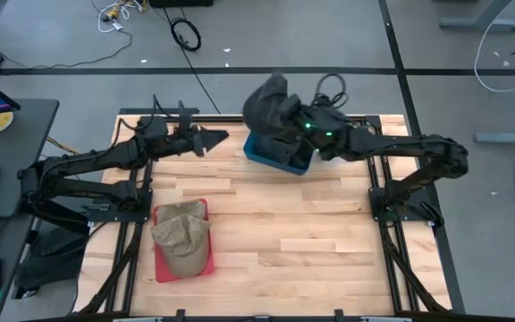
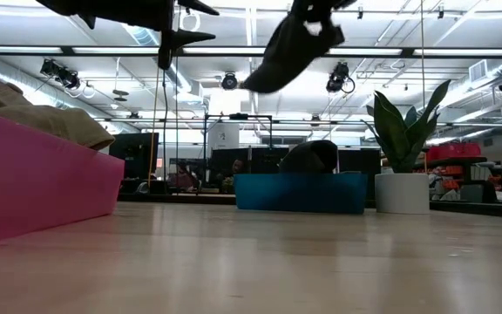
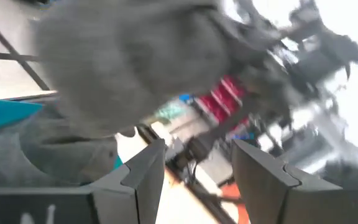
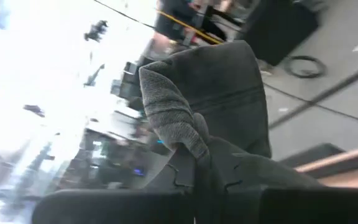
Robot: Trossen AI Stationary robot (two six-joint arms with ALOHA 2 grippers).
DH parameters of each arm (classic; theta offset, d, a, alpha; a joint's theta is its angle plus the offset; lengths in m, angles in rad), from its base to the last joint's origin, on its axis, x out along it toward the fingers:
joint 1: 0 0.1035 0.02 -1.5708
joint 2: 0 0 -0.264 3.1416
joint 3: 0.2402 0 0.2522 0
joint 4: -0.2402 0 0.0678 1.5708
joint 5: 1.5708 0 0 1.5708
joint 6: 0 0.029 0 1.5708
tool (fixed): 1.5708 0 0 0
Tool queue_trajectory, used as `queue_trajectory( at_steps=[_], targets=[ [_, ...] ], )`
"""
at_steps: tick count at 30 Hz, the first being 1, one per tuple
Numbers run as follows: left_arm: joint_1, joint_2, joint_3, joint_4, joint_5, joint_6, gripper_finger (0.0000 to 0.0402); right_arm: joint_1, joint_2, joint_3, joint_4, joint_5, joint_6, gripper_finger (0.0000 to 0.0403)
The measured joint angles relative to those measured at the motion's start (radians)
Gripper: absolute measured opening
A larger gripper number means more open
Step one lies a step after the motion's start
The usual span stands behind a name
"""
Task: Pick & Place hat
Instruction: Put the black cap into the blue bin
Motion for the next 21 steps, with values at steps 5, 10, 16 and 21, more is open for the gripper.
queue_trajectory(
  at_steps=[5,10,16,21],
  targets=[
    [0.034,0.0,0.0,0.124,-0.04,-0.143,0.0186,0.024,-0.047,0.001,0.122,0.003,-0.053,0.0006],
    [0.062,0.0,0.0,0.217,-0.04,-0.268,0.0186,0.038,-0.06,0.001,0.256,-0.058,-0.08,0.0007],
    [0.06,0.0,0.0,0.248,-0.068,-0.291,0.0186,0.038,-0.06,0.001,0.349,-0.169,-0.053,0.0007],
    [0.051,0.0,0.0,0.271,-0.092,-0.236,0.0186,0.038,-0.06,0.001,0.352,-0.232,-0.027,0.0007]
  ],
)
